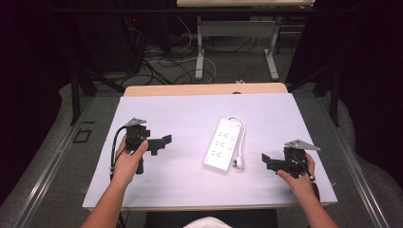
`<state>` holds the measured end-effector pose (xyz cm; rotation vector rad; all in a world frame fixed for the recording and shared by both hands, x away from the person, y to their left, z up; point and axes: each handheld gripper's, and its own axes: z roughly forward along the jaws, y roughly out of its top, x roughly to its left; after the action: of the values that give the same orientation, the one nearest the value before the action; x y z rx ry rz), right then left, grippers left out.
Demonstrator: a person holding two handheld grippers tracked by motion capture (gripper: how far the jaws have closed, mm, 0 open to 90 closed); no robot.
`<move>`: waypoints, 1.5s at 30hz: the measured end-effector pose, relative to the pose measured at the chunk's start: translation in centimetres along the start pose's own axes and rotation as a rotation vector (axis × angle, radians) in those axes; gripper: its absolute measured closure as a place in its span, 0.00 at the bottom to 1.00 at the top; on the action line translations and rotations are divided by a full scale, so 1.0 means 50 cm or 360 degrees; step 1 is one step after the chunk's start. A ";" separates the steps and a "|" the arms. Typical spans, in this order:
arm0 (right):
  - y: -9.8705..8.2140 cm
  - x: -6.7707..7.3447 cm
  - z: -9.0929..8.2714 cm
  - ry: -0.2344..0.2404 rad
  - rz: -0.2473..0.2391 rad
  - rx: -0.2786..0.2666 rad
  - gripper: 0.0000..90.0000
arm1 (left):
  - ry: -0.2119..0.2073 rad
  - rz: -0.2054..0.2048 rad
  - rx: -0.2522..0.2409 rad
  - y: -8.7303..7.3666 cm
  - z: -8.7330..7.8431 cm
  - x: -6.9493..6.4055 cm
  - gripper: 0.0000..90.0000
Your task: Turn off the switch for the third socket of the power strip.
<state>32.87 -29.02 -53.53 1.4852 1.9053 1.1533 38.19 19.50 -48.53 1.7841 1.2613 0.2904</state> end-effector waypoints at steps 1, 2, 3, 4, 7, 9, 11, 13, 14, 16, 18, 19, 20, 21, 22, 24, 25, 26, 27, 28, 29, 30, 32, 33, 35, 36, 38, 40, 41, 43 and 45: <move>0.000 0.000 -0.001 0.0010 -0.0002 0.0009 0.03 | 0.0018 0.0004 0.0004 -0.003 -0.001 0.003 0.00; 0.000 0.000 -0.001 0.0010 -0.0002 0.0007 0.03 | 0.0028 0.0004 -0.0002 -0.007 -0.001 0.008 0.01; 0.000 -0.001 -0.001 0.0010 -0.0005 0.0008 0.03 | 0.0035 -0.0001 -0.0007 -0.011 -0.001 0.012 0.01; 0.000 0.000 -0.001 -0.0001 -0.0002 -0.0002 0.03 | 0.0040 -0.0011 -0.0009 -0.015 -0.002 0.017 0.00; 0.000 -0.001 -0.001 0.0001 -0.0002 0.0004 0.03 | 0.0058 -0.0034 -0.0027 -0.023 -0.005 0.030 0.00; 0.000 -0.002 -0.001 0.0006 -0.0007 0.0011 0.03 | 0.0073 -0.0044 -0.0035 -0.028 -0.007 0.038 0.00; 0.000 -0.001 -0.001 0.0008 -0.0005 0.0009 0.03 | 0.0086 -0.0044 -0.0039 -0.033 -0.008 0.044 0.00; 0.000 -0.001 -0.001 0.0009 -0.0006 0.0009 0.03 | 0.0101 -0.0037 -0.0027 -0.038 -0.011 0.051 0.01; 0.000 -0.001 -0.001 0.0009 -0.0007 0.0009 0.03 | 0.0108 -0.0041 -0.0027 -0.041 -0.012 0.054 0.00; 0.000 -0.001 0.000 -0.0003 -0.0003 -0.0001 0.03 | 0.0118 -0.0051 -0.0033 -0.047 -0.016 0.061 0.00; 0.000 -0.002 -0.001 0.0006 -0.0004 0.0010 0.03 | 0.0125 -0.0065 -0.0044 -0.052 -0.021 0.069 0.00; 0.000 -0.001 -0.001 0.0000 -0.0004 0.0005 0.03 | 0.0131 -0.0070 -0.0042 -0.055 -0.024 0.073 0.00; 0.000 -0.001 -0.001 0.0008 -0.0006 0.0010 0.03 | 0.0138 -0.0078 -0.0051 -0.058 -0.025 0.076 0.00; 0.000 -0.001 -0.001 0.0008 -0.0006 0.0009 0.03 | 0.0142 -0.0081 -0.0048 -0.060 -0.026 0.079 0.00; 0.000 -0.001 -0.001 0.0008 -0.0006 0.0010 0.03 | 0.0152 -0.0082 -0.0051 -0.063 -0.026 0.082 0.01; 0.000 -0.001 -0.001 0.0006 -0.0009 0.0010 0.03 | 0.0157 -0.0080 -0.0055 -0.068 -0.027 0.087 0.00; 0.000 0.000 -0.001 0.0003 -0.0005 0.0010 0.03 | 0.0155 -0.0089 -0.0046 -0.070 -0.028 0.088 0.00; 0.000 0.000 -0.001 0.0006 -0.0003 0.0011 0.03 | 0.0164 -0.0088 -0.0063 -0.073 -0.028 0.091 0.00; 0.000 0.000 -0.001 0.0007 -0.0001 0.0010 0.03 | 0.0167 -0.0092 -0.0064 -0.074 -0.028 0.093 0.00; 0.000 0.000 -0.001 0.0006 -0.0002 0.0009 0.03 | 0.0169 -0.0099 -0.0069 -0.076 -0.028 0.094 0.00; 0.000 -0.001 -0.001 0.0006 -0.0005 0.0010 0.03 | 0.0174 -0.0100 -0.0081 -0.078 -0.027 0.096 0.00; 0.000 -0.001 -0.001 0.0005 -0.0004 0.0011 0.03 | 0.0178 -0.0094 -0.0074 -0.080 -0.027 0.098 0.00; -0.001 -0.001 0.000 -0.0005 -0.0002 0.0002 0.03 | 0.0194 -0.0091 -0.0087 -0.084 -0.023 0.100 0.00; 0.000 -0.001 -0.001 0.0006 -0.0005 0.0012 0.03 | 0.0194 -0.0086 -0.0078 -0.086 -0.023 0.101 0.01; -0.001 -0.001 0.000 -0.0004 -0.0005 -0.0004 0.03 | 0.0199 -0.0074 -0.0071 -0.090 -0.022 0.103 0.01; 0.000 -0.001 -0.002 0.0006 -0.0007 0.0007 0.03 | 0.0196 -0.0070 -0.0057 -0.092 -0.022 0.104 0.01; -0.001 -0.001 -0.001 -0.0002 -0.0005 0.0001 0.03 | 0.0192 -0.0070 -0.0052 -0.097 -0.020 0.105 0.01; 0.000 -0.001 -0.001 0.0002 -0.0006 0.0006 0.03 | 0.0204 -0.0063 -0.0061 -0.102 -0.016 0.107 0.01; -0.001 -0.001 0.000 -0.0001 -0.0006 0.0001 0.03 | 0.0200 -0.0060 -0.0051 -0.104 -0.017 0.108 0.01; -0.001 -0.001 -0.001 0.0001 -0.0003 0.0006 0.03 | 0.0209 -0.0040 -0.0059 -0.107 -0.016 0.112 0.01; -0.001 -0.001 -0.001 0.0011 -0.0001 0.0017 0.03 | 0.0215 -0.0025 -0.0042 -0.108 -0.016 0.114 0.01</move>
<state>32.83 -29.11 -53.53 1.4878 1.9191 1.1509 36.84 25.14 -53.93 1.7554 1.3593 0.4224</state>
